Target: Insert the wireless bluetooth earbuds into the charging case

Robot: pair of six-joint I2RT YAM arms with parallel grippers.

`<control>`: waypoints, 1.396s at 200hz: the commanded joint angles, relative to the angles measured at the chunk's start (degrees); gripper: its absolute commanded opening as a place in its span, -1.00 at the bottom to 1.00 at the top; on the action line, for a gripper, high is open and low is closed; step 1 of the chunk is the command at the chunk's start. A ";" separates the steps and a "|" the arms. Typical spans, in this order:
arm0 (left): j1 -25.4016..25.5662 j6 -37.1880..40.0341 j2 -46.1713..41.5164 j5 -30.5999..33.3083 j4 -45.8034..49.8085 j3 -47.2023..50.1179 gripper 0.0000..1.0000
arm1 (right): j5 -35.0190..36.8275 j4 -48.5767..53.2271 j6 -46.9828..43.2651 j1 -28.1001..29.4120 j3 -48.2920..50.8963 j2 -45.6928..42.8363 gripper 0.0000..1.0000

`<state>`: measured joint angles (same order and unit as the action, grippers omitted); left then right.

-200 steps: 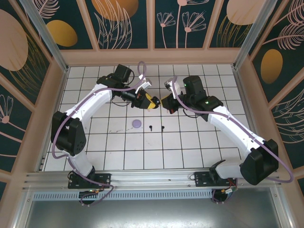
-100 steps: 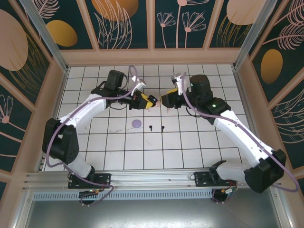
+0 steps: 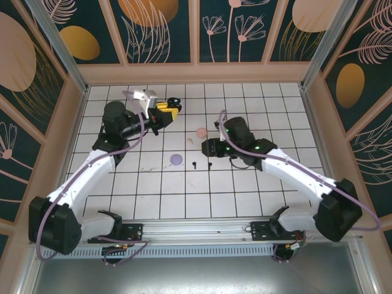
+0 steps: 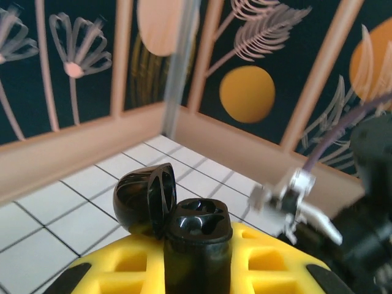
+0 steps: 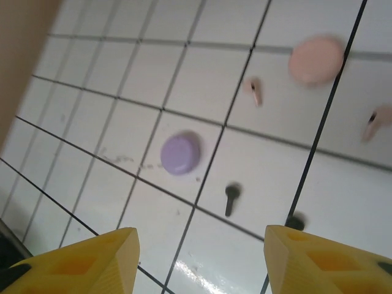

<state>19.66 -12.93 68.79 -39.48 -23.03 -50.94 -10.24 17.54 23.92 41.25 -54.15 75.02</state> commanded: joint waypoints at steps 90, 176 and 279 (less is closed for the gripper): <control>0.16 1.87 -14.76 22.11 -24.61 17.21 -1.00 | 14.68 8.66 8.15 8.86 -13.42 26.51 -0.01; 0.12 -6.72 -15.15 29.46 -23.29 19.03 -1.00 | 18.94 14.17 9.26 11.17 -21.99 35.99 -0.06; 0.16 -6.18 -15.98 29.49 -22.94 20.61 -1.00 | 20.17 15.29 10.18 12.53 -24.02 40.29 -0.17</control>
<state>19.66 -18.37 53.82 -10.15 -43.48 -31.05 8.16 30.79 32.60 53.19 -76.79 114.06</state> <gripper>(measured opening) 0.209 0.421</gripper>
